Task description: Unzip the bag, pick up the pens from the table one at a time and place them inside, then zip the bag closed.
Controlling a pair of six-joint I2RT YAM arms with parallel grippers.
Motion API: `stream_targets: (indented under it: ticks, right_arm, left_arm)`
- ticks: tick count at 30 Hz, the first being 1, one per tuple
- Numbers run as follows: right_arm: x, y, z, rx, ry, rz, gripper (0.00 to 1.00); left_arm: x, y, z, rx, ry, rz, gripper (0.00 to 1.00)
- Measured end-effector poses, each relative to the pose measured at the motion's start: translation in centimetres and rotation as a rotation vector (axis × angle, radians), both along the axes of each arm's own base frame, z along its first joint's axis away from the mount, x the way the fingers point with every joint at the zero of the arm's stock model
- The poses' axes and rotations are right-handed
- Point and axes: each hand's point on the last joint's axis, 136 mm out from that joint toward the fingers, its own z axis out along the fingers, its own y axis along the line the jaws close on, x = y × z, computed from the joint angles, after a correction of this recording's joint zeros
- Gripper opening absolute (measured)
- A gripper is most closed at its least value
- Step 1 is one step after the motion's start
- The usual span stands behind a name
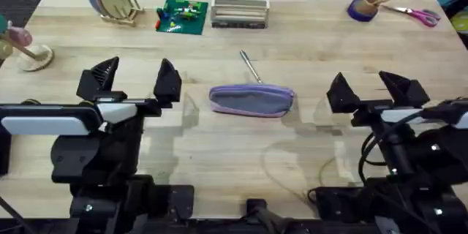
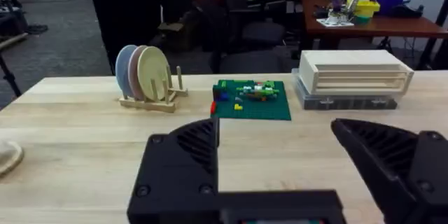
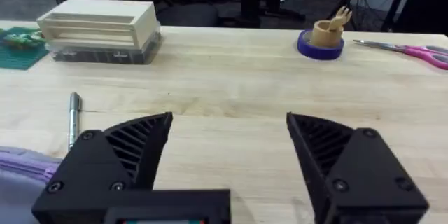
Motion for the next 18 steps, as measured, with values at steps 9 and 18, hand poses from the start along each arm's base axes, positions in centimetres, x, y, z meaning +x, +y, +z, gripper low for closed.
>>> stream_targets:
  ticks: [9,18]
  right_arm:
    - [-0.9,0.0,3.9,-0.073,-0.041,0.004,0.998]
    - [-1.3,0.0,7.2,-0.111,0.102,0.015,0.998]
  left_arm:
    - [-1.3,0.2,1.3,0.039,0.101,0.012,0.993]
    - [-3.1,0.3,7.6,0.126,0.172,0.015,0.993]
